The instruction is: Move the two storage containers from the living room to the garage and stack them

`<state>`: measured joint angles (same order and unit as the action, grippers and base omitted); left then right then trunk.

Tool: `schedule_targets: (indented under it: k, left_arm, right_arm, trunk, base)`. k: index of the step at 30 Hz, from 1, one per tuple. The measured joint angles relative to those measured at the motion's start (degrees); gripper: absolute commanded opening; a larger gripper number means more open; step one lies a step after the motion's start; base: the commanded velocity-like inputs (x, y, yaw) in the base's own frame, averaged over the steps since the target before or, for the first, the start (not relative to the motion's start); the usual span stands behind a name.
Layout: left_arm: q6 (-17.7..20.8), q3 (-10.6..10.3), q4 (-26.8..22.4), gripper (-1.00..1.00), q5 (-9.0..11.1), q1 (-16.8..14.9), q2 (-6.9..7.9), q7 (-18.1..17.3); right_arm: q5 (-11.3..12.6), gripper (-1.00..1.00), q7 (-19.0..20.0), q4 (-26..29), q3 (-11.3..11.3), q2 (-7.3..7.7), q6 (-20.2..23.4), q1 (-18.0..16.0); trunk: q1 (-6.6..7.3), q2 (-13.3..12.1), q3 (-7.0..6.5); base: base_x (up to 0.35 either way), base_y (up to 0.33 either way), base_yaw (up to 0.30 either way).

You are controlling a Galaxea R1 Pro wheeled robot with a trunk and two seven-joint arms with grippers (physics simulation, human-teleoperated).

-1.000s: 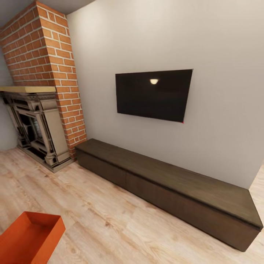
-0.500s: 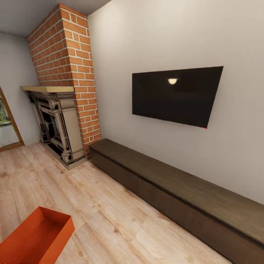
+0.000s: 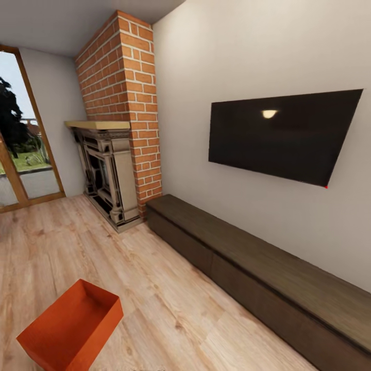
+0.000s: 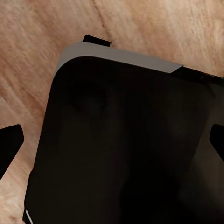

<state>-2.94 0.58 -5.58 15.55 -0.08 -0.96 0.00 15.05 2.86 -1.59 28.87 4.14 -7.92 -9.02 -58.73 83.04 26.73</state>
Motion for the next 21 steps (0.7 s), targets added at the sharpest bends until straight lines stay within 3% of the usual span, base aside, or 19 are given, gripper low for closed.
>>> schedule_targets:
  k: [7,21]
  left_arm:
    - [0.0,0.0,-0.1,1.0,0.0,0.0,-0.07,0.0]
    - [0.0,0.0,0.1,1.0,0.0,0.0,-0.05,0.0]
  right_arm:
    - [0.0,1.0,0.0,0.0,0.0,0.0,0.0,0.0]
    - [0.0,1.0,0.0,0.0,0.0,0.0,0.0,0.0]
  trunk:
    - [0.01,0.0,0.0]
    - [0.03,0.0,0.0]
  base:
    - [0.075,-0.048,0.273]
    - [0.301,-0.031,0.273]
